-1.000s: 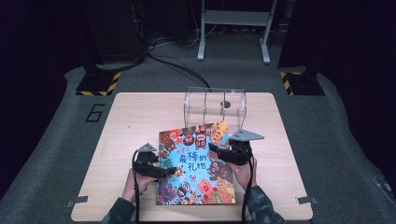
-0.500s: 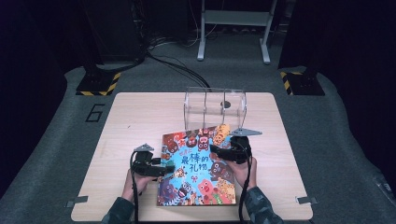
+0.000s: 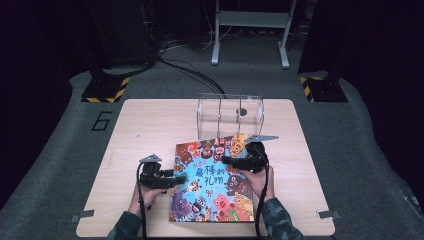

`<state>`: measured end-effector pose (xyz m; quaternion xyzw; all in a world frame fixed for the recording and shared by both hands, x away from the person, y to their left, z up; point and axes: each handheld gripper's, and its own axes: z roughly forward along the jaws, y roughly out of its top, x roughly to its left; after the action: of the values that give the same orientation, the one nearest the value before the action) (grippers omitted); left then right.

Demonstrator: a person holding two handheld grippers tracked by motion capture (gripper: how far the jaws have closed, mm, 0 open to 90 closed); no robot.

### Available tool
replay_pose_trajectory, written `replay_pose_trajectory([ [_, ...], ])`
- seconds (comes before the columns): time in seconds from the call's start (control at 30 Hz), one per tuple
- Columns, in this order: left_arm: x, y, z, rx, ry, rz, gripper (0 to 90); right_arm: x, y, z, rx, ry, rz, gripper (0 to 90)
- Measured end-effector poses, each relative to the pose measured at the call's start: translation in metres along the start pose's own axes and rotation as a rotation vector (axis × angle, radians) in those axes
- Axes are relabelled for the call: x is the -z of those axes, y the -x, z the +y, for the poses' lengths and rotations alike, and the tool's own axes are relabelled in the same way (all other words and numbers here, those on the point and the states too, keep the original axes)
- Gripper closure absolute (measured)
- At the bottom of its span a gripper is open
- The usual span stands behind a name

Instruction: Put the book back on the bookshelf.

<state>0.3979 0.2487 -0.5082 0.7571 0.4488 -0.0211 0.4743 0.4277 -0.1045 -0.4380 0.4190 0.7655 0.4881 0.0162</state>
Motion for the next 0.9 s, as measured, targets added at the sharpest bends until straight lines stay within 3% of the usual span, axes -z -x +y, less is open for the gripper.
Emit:
replay_pose_trajectory([
  [0.13,-0.003,0.001,-0.002,0.006,-0.001,-0.013,30.0,0.0,0.004,-0.001,-0.012,-0.021,-0.012,43.8],
  [0.27,-0.001,0.005,0.001,-0.022,-0.006,-0.006,32.7,0.002,0.012,-0.002,-0.02,-0.033,-0.012,41.1],
  [0.47,0.001,0.004,0.002,-0.006,0.029,-0.022,36.8,0.006,0.015,-0.002,-0.027,-0.025,-0.015,38.2],
  [0.73,0.001,0.004,0.002,-0.015,0.023,-0.021,38.3,0.007,0.016,-0.003,-0.021,-0.033,-0.018,35.7],
  [0.8,0.001,0.003,0.002,0.002,0.016,-0.011,41.1,0.006,0.018,-0.002,-0.03,-0.076,-0.008,33.3],
  [0.9,0.002,0.0,0.001,0.012,0.048,-0.016,46.4,0.006,0.02,-0.003,-0.034,-0.131,0.014,33.2],
])
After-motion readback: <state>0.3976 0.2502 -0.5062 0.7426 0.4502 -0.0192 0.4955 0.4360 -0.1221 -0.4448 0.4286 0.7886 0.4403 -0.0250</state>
